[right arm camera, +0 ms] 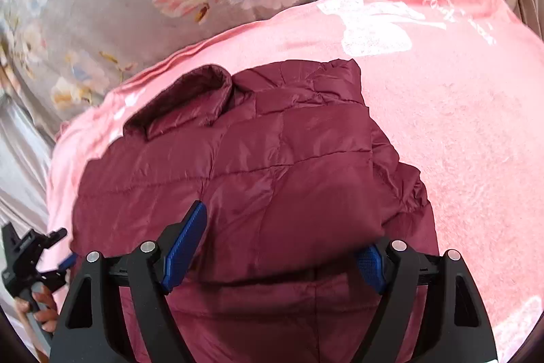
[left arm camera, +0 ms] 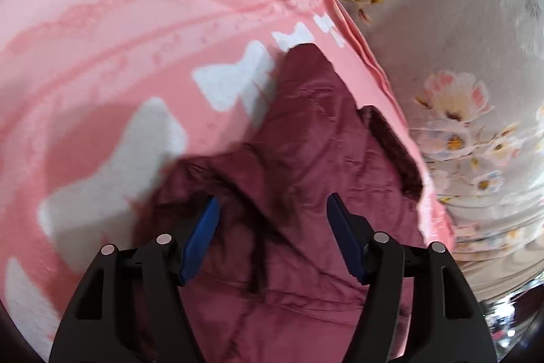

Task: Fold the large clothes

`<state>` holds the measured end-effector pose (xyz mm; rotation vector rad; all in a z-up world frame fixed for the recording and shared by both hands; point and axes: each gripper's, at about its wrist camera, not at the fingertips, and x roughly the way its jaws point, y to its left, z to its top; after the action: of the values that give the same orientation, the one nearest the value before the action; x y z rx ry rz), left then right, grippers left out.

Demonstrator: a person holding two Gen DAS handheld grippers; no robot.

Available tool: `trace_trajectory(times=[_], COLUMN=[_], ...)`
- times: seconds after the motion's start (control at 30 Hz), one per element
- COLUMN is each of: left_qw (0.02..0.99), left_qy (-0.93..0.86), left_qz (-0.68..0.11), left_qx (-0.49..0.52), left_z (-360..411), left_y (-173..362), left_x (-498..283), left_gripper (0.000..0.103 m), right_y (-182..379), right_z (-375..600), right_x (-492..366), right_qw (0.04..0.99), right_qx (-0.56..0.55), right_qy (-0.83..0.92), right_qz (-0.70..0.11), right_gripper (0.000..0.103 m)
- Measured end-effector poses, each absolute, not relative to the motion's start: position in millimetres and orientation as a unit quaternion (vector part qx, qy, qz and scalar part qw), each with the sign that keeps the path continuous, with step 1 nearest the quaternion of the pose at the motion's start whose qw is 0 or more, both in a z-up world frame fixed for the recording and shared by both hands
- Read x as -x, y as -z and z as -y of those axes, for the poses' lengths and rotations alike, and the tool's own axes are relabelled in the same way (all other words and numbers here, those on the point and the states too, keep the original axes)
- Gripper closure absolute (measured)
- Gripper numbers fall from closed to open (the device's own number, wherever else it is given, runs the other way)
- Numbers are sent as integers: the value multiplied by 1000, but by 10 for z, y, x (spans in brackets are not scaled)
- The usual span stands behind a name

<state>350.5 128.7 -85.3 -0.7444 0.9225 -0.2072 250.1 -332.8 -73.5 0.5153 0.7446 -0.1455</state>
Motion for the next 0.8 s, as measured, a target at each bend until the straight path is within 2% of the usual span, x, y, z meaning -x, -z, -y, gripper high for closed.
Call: trace_trajectory(times=[0.17, 0.2, 0.23, 0.27, 0.3, 0.33, 0.37, 0.4, 0.47, 0.6, 0.7, 0.8], left_qw=[812, 816, 819, 822, 824, 828, 832, 839, 847, 860, 873, 857], left_qy=[92, 84, 76, 70, 63, 55, 48, 36, 30, 31, 2, -7], left_qz=[-439, -432, -428, -426, -424, -420, -417, -410, -396, -369, -372, -406], left_qx=[374, 375, 374, 372, 371, 367, 362, 355, 354, 352, 315, 316], left_z=[-1252, -1259, -1267, -1281, -1304, -1327, -1351, -1389, -1474, -1642, -1679, -1727], left_y=[871, 852, 832, 806, 786, 750, 721, 663, 571, 399, 464, 764], left_x=[-3569, -3568, -3570, -3575, -3582, -3580, -3584, -3574, -3541, -3354, -3263, -3296], left_gripper=[42, 45, 56, 68, 72, 83, 96, 100, 103, 103, 103, 103], right_y=[776, 788, 800, 802, 793, 777, 737, 696, 513, 206, 499, 858], right_z=[3511, 3560, 3592, 3610, 3607, 3587, 3540, 3495, 3329, 3184, 3206, 3189], right_x=[-2528, -2530, -2532, -2535, -2563, -2587, -2628, -2653, -2687, -2539, -2574, -2641], right_qw=[889, 887, 885, 884, 883, 884, 886, 889, 901, 925, 916, 896], right_qx=[-269, -274, -278, -278, -276, -274, -269, -264, -243, -221, -186, -176], right_qy=[88, 90, 92, 93, 91, 86, 73, 62, 26, -30, -7, 0], right_qz=[-359, -359, -363, -365, -367, -369, -371, -370, -358, -307, -356, -409], right_gripper=[27, 34, 39, 51, 66, 73, 85, 91, 96, 98, 99, 99])
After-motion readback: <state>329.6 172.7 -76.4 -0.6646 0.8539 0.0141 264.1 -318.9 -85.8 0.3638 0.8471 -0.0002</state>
